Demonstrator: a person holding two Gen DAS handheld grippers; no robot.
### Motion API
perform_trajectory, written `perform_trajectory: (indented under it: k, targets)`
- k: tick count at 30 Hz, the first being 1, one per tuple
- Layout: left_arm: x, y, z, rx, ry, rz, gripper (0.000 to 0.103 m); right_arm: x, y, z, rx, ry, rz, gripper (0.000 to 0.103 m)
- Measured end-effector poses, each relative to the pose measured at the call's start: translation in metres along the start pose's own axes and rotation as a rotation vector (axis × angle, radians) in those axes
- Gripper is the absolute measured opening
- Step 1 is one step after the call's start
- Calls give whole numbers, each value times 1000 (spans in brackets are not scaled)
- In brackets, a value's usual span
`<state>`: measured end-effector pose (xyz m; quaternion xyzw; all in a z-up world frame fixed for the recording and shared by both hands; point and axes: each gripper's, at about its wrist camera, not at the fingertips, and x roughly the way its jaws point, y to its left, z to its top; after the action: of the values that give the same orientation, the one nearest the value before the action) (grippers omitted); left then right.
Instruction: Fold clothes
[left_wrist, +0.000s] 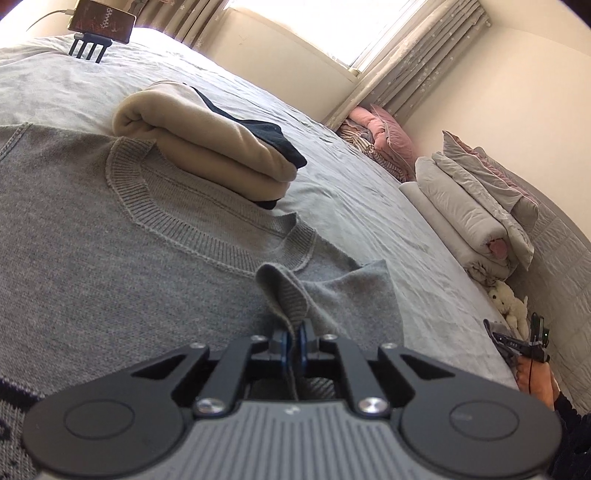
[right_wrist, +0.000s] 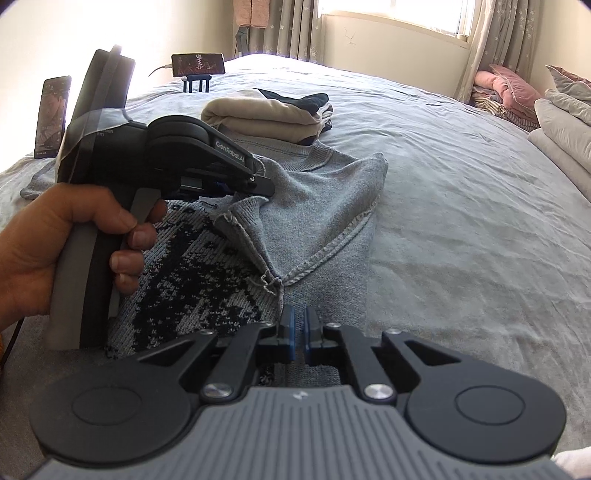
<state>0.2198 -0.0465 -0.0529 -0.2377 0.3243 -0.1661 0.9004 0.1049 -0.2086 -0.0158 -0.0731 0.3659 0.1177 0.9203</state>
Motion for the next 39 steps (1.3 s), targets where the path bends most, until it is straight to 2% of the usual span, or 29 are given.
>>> perform_trajectory:
  k: [6, 8, 11, 13, 14, 21, 23, 25, 26, 28, 29, 30, 32, 39]
  targets:
    - [-4, 3, 15, -2, -43, -15, 4, -6, -7, 12, 180, -52, 103, 0]
    - [-6, 6, 20, -3, -61, 1, 4, -4, -4, 14, 213, -57, 130, 0]
    - [-6, 13, 24, -4, -70, 41, 4, -2, 5, 15, 192, -55, 129, 0]
    - [-3, 18, 26, -1, -61, 63, 4, -4, 11, 14, 151, -62, 121, 4]
    - [-1, 21, 26, 1, -54, 75, 4, -6, 12, 14, 133, -58, 119, 13]
    - [-1, 33, 38, 23, -42, 108, 5, -19, 8, 10, 115, -47, 136, 14]
    - [-8, 34, 38, -5, -15, 87, 11, -22, 7, 10, 113, -43, 140, 14]
    - [-16, 33, 36, -33, 8, 63, 41, -25, 6, 9, 106, -36, 141, 16]
    - [-21, 32, 34, -44, 16, 49, 46, -27, 6, 9, 100, -32, 140, 17]
    - [-30, 29, 29, -60, 40, 37, 50, -31, 7, 7, 89, -25, 138, 20]
    - [-35, 27, 25, -68, 57, 32, 51, -34, 8, 6, 84, -22, 137, 25]
    - [-39, 25, 22, -76, 74, 28, 51, -37, 9, 4, 78, -22, 133, 35]
    - [-47, 20, 13, -81, 102, 14, 52, -44, 11, 0, 67, -24, 121, 41]
    - [-76, 2, -22, -50, 151, -31, 52, -76, 17, -21, 42, -34, 114, 41]
